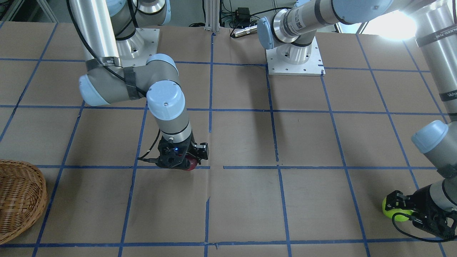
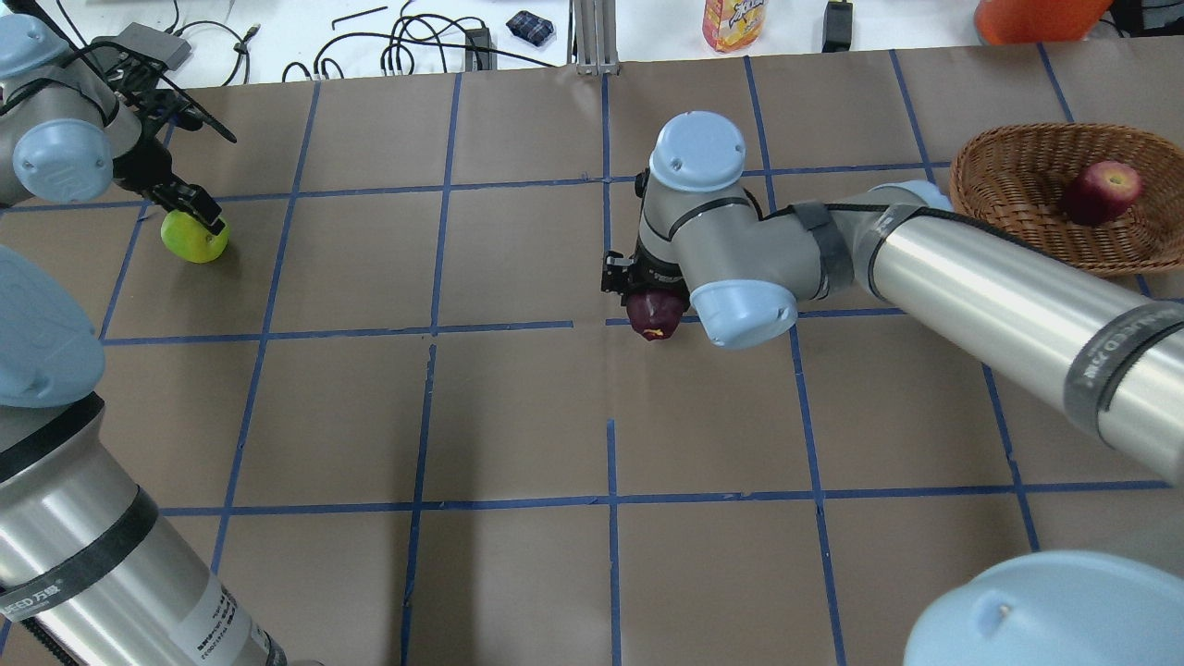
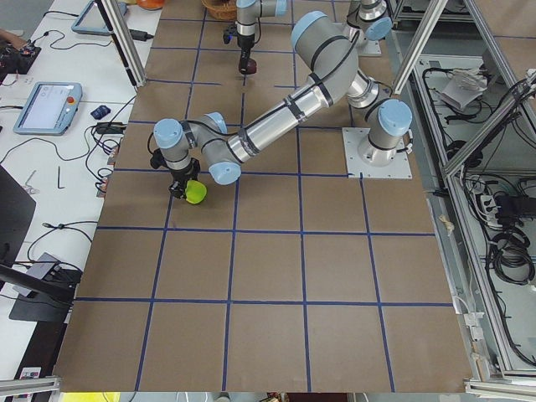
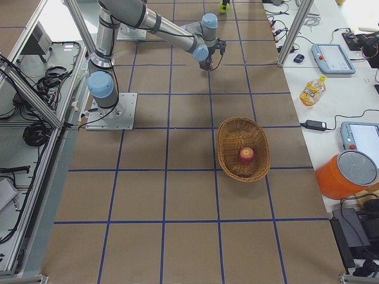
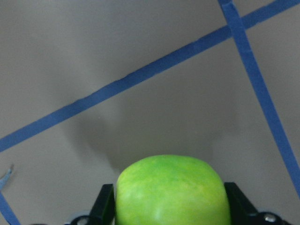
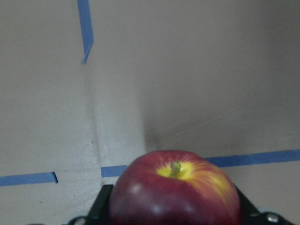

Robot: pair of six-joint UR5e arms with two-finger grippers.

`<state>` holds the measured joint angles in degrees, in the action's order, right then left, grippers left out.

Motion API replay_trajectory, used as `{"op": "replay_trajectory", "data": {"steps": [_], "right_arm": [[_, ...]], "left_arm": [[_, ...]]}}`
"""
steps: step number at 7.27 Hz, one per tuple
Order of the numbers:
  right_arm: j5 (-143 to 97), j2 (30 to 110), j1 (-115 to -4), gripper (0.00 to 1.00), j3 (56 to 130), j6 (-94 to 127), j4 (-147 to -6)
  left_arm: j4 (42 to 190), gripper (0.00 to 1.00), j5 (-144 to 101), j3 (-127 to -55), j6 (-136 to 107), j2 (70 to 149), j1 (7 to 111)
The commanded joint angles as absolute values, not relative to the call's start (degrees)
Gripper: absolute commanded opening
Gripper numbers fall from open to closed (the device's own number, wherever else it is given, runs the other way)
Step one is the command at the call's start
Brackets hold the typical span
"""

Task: Put all apples into basket
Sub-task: 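Grasp the dark red apple with the right gripper while the left reaches the green apple, then drop the dark red apple in the basket while the left lifts the green apple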

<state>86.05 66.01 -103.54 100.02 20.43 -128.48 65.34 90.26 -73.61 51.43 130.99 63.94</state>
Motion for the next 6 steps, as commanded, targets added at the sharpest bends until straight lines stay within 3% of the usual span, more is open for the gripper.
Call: {"op": "replay_trajectory", "data": {"steps": [1, 3, 5, 6], "right_arm": [[86.1, 68.4, -89.6, 0.32, 88.2, 4.5, -107.2], [91.5, 67.8, -75.6, 0.32, 82.5, -15.6, -101.3], [91.4, 61.8, -63.9, 0.33, 80.8, -29.9, -103.6], [91.3, 58.3, -63.1, 0.52, 79.3, -48.0, -113.9]], "left_arm": [[76.3, 0.09, 89.8, -71.2, 45.3, 127.5, 66.0], [84.1, 0.08, 85.7, -73.0, 29.9, 121.4, 76.1], [84.0, 0.08, 82.5, -78.0, 6.0, 117.2, 91.1], [78.2, 0.08, 80.6, -80.7, -2.6, 117.6, 99.1]]}}
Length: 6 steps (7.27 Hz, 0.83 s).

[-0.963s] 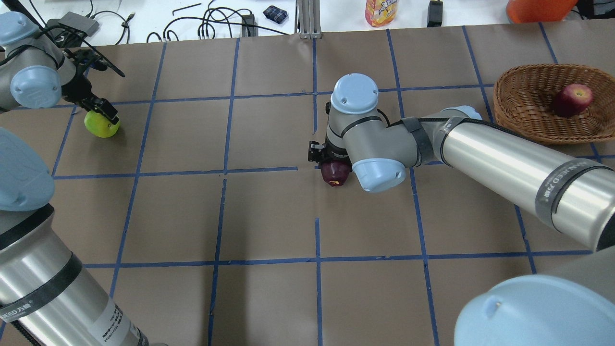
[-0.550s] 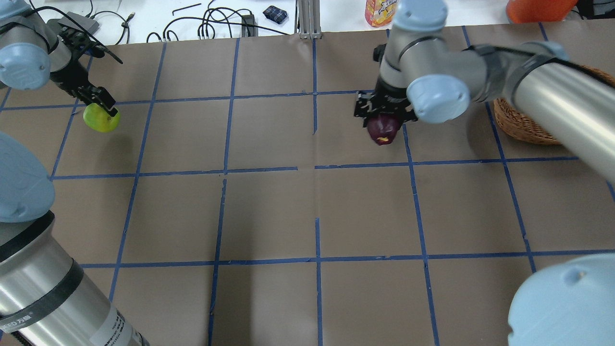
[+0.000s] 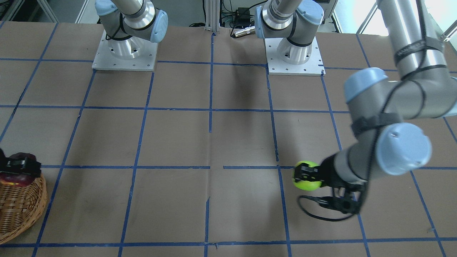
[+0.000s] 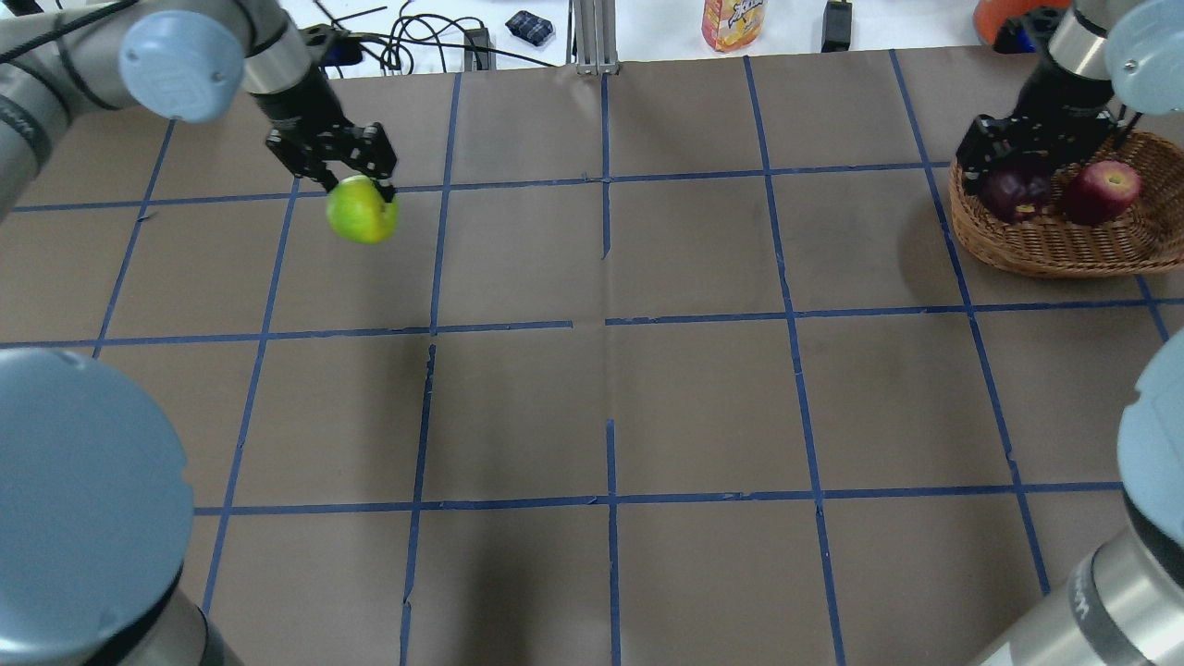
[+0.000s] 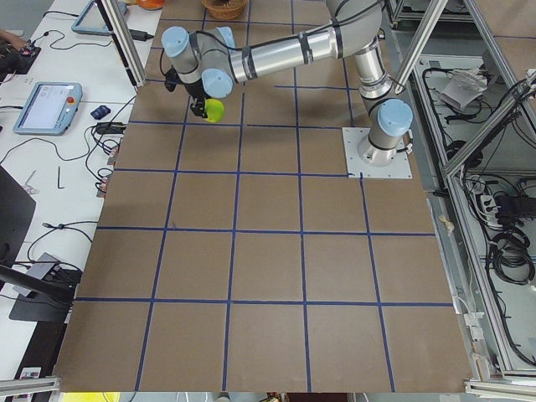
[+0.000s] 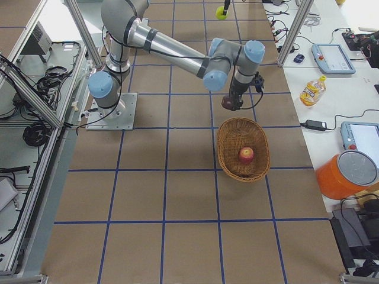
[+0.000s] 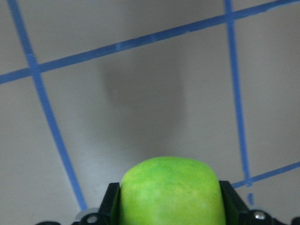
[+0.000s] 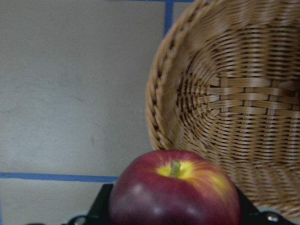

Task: Put all apples into basket
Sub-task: 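Drop the dark red apple in the basket while the left lifts the green apple, then set the green apple mid-table with the left gripper and withdraw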

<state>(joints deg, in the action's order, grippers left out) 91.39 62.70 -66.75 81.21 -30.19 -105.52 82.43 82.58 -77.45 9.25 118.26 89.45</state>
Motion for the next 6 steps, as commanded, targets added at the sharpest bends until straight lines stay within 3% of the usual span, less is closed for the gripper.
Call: {"op": "replay_trajectory", "data": {"steps": [1, 3, 4, 5, 6], "right_arm": [[91.2, 57.5, -62.7, 1.00, 78.7, -49.7, -115.0], [90.6, 58.9, -62.6, 1.00, 75.6, -49.9, -106.1], [87.0, 60.0, -62.6, 1.00, 73.8, -50.0, -104.2], [85.3, 60.2, -62.7, 1.00, 74.1, -49.4, -100.3], [85.2, 60.6, -63.7, 1.00, 73.9, -48.1, -99.8]], "left_arm": [[69.0, 0.08, 81.3, -83.4, -15.1, 118.6, 106.1], [64.3, 0.10, 81.0, -86.6, -27.1, 120.1, 115.0], [61.5, 0.19, 81.4, -88.6, -28.5, 120.1, 116.2], [58.4, 0.42, 81.6, -90.5, -28.9, 121.0, 116.5], [54.1, 0.95, 84.7, -92.2, -32.0, 121.5, 116.5]]}}
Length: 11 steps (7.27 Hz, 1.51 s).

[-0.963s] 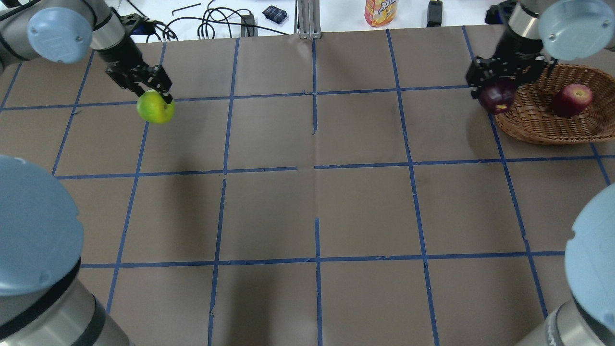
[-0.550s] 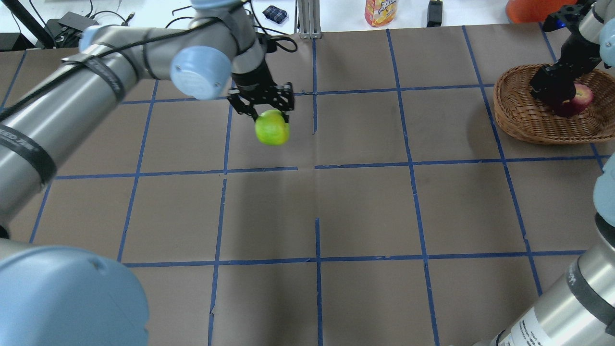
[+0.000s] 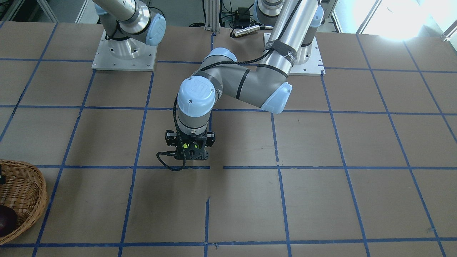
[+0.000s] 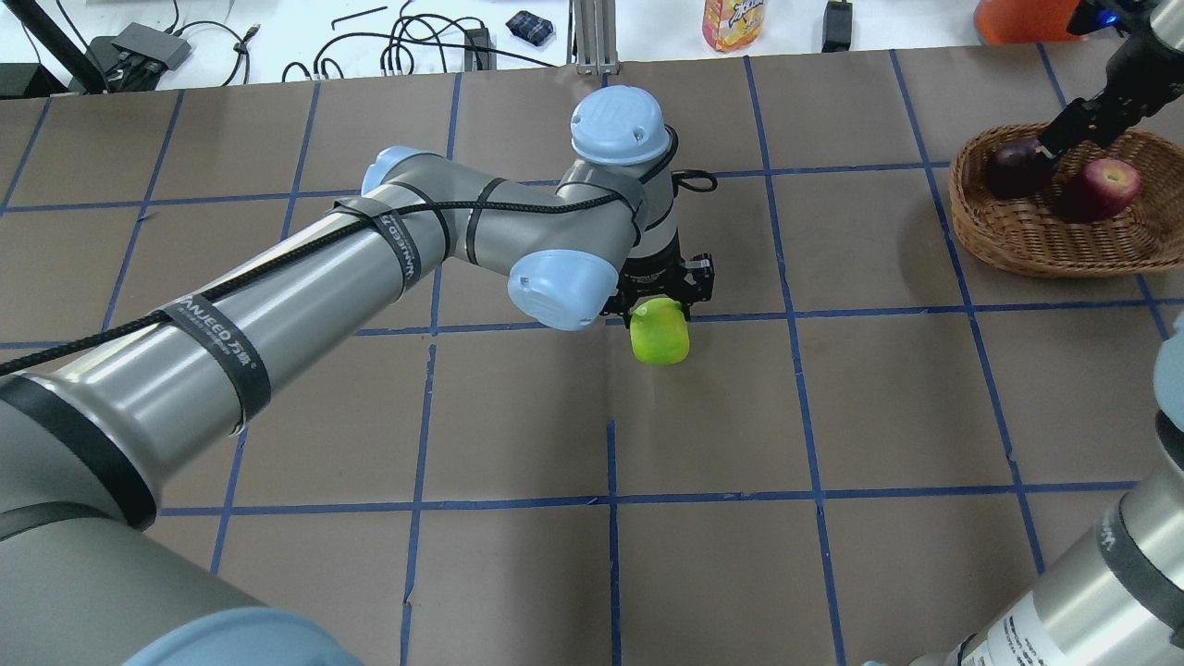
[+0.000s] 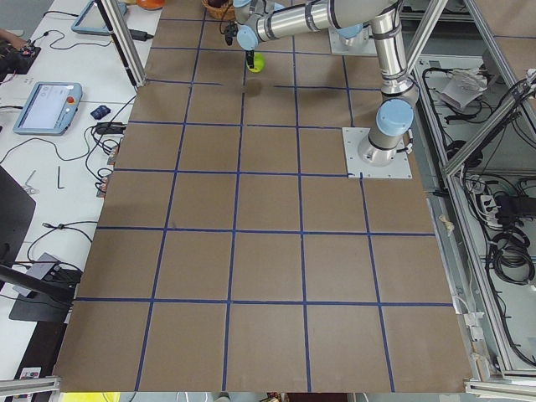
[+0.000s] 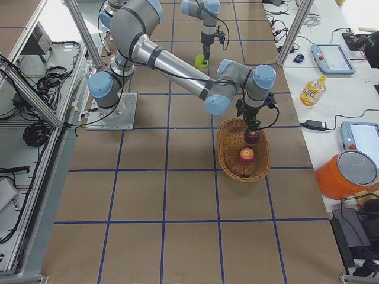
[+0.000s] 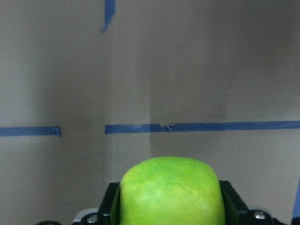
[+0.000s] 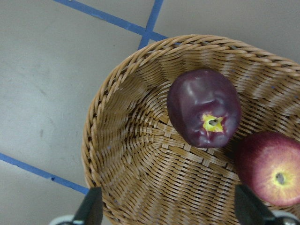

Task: Put all apples into basket
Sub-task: 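Set the green apple mid-table with the left gripper and withdraw, then lower the right gripper onto the green apple and grasp it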

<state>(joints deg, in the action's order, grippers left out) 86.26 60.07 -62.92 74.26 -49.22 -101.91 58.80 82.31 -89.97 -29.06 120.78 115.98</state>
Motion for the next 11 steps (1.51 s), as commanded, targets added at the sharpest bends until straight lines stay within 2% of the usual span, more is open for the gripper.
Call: {"op": "replay_trajectory", "data": {"steps": [1, 2, 4, 6, 8, 11], "right_arm": [[84.2, 60.6, -66.6, 1.00, 74.0, -46.2, -98.5], [83.9, 62.6, -72.2, 1.00, 74.0, -38.1, -94.3], [83.9, 65.9, -83.2, 1.00, 76.1, -16.6, -93.0], [82.9, 71.0, -91.5, 1.00, 84.8, -6.1, -94.5], [84.0, 71.6, -98.6, 1.00, 95.8, 4.3, -112.7], [84.3, 71.4, -101.1, 1.00, 97.4, 6.9, -114.6]], "left_arm": [[52.6, 1.00, 85.6, -91.7, -31.7, 121.2, 116.5], [53.2, 1.00, 85.5, -90.5, -30.0, 119.4, 115.4], [66.1, 1.00, 85.1, -83.3, -21.2, 114.7, 109.8], [83.8, 1.00, 85.2, -76.9, -4.1, 108.8, 100.3], [94.5, 1.00, 89.8, -76.6, 6.1, 101.7, 93.7], [96.8, 1.00, 91.4, -81.0, 6.6, 98.6, 92.4]]}}
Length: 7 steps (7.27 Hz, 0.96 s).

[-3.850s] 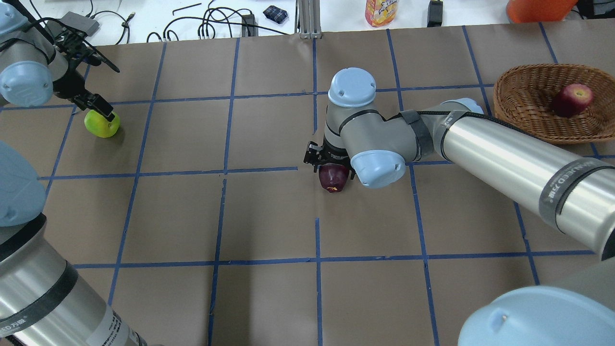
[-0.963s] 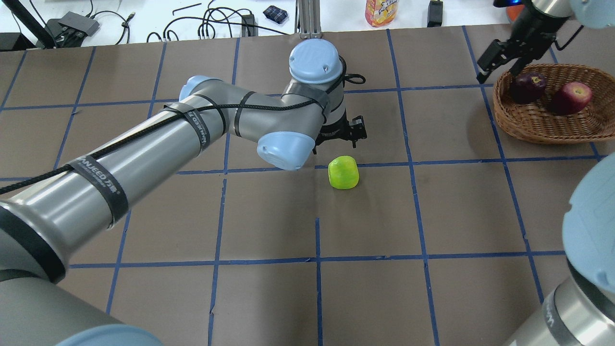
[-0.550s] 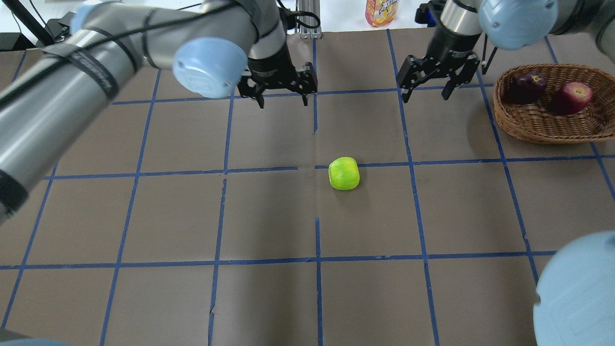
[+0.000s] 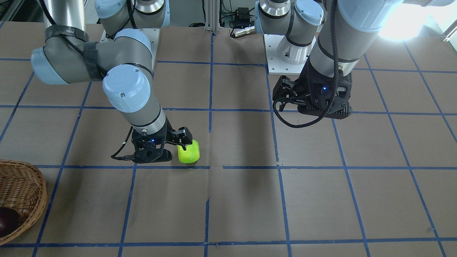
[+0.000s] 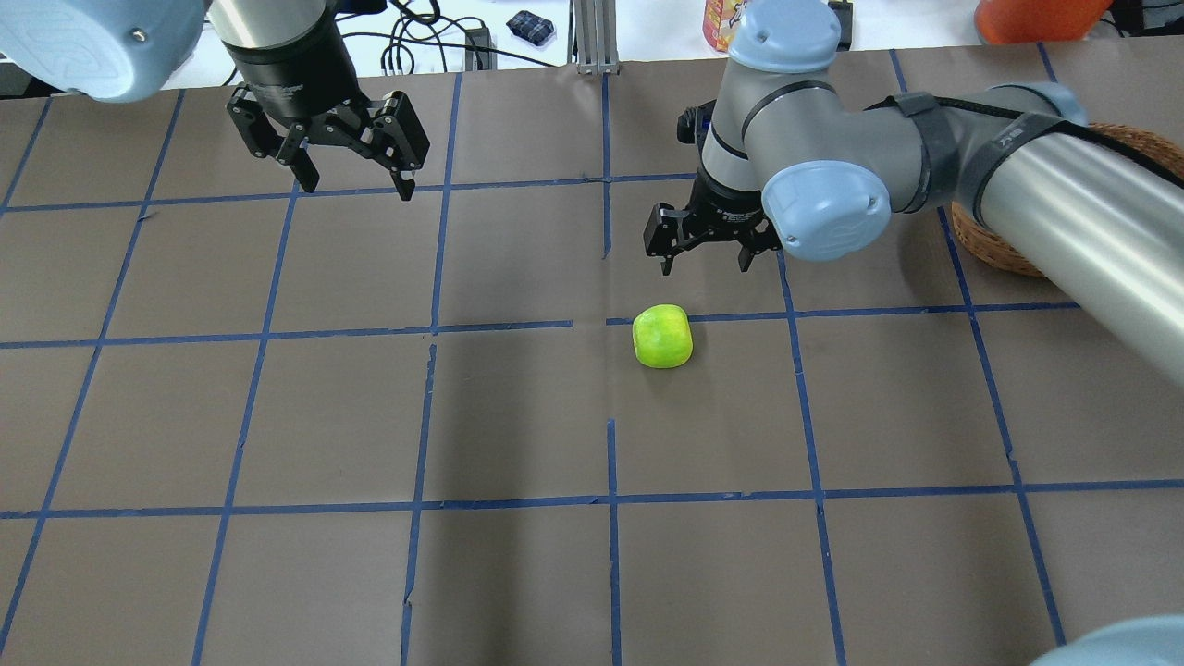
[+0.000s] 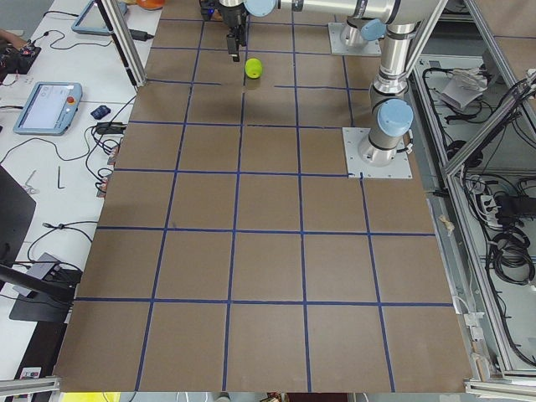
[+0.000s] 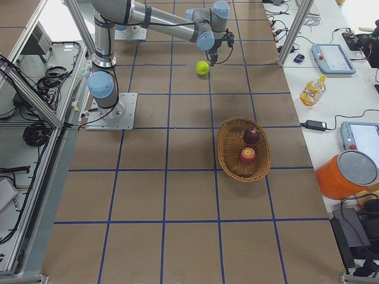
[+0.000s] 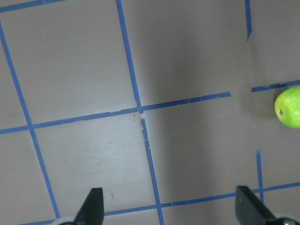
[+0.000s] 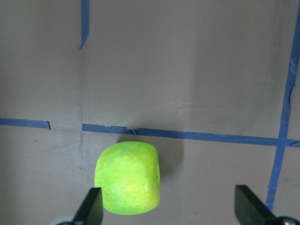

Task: Put all apples into basket
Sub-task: 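Lower the right gripper onto the green apple and grasp it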

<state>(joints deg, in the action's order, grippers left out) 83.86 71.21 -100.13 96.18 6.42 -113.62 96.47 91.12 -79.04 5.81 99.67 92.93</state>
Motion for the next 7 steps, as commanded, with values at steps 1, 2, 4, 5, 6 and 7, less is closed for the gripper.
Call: {"op": "replay_trajectory", "data": {"steps": [1, 2, 4, 5, 6, 7], "right_arm": [[86.9, 71.1, -102.5, 1.00, 98.9, 7.1, -114.9], [86.9, 70.9, -103.7, 1.00, 100.7, 8.5, -116.9], [86.7, 69.3, -104.2, 1.00, 103.6, 12.1, -122.9], [86.7, 69.0, -104.9, 1.00, 104.1, 12.6, -123.7], [86.7, 68.2, -105.7, 1.00, 104.8, 13.0, -125.8], [86.7, 67.2, -106.3, 0.98, 106.0, 13.2, -129.3]], "left_arm": [[96.2, 1.00, 89.8, -81.0, 6.4, 98.6, 92.2], [94.7, 1.00, 85.5, -81.2, 6.6, 98.7, 91.2], [94.0, 1.00, 90.8, -80.8, 6.2, 97.2, 90.8], [93.6, 1.00, 90.6, -80.9, 6.0, 98.3, 91.0], [93.6, 1.00, 90.2, -81.2, 6.3, 99.0, 91.0], [93.6, 1.00, 90.1, -81.7, 6.9, 99.1, 90.6]]}}
